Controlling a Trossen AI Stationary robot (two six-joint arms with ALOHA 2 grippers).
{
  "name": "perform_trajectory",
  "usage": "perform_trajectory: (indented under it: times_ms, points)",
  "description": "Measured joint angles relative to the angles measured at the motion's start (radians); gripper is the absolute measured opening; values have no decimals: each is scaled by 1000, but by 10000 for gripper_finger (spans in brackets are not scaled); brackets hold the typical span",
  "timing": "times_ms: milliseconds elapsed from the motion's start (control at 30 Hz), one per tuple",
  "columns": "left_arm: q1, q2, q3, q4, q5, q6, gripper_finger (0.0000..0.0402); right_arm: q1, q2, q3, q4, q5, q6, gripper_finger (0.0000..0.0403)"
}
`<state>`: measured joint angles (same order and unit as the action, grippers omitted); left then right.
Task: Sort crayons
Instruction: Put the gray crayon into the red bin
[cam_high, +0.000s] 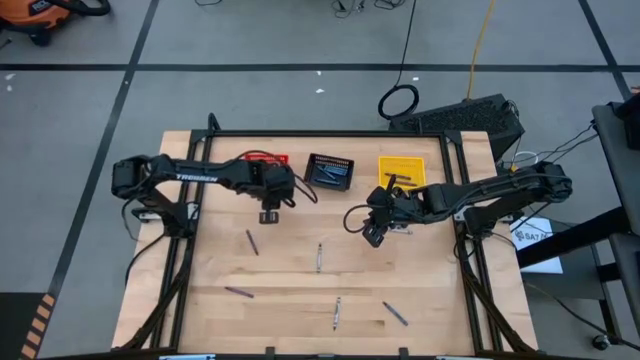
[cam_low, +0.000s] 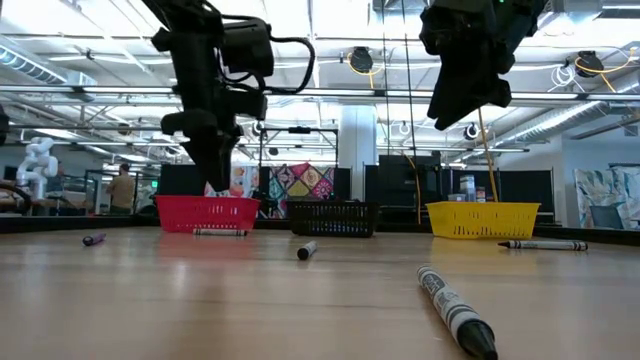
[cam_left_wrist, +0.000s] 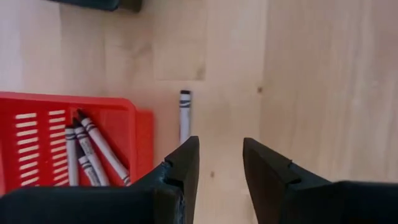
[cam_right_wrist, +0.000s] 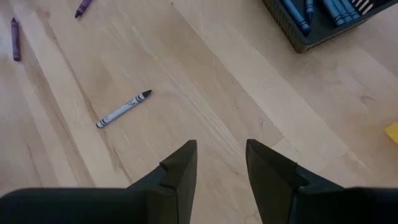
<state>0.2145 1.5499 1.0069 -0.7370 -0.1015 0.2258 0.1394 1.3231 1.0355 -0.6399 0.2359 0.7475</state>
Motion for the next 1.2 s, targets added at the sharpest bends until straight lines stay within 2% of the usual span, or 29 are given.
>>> perform_trajectory:
  times_ms: [233, 333, 633, 1033, 1200]
  points:
    - [12, 85, 0, 54, -15, -1, 118, 0, 0, 0, -1, 0, -4, 125]
    - [12, 123, -1, 60, -66, -2, 118, 0, 0, 0, -5, 0, -4, 125]
    - [28, 204, -1, 79, -109, 17, 118, 0, 0, 0, -20, -1, -3, 125]
    - [86, 209, -1, 76, -80, 50, 118, 0, 0, 0, -23, -1, -1, 125]
    - [107, 209, -1, 76, -2, 51, 118, 0, 0, 0, -23, -1, -1, 125]
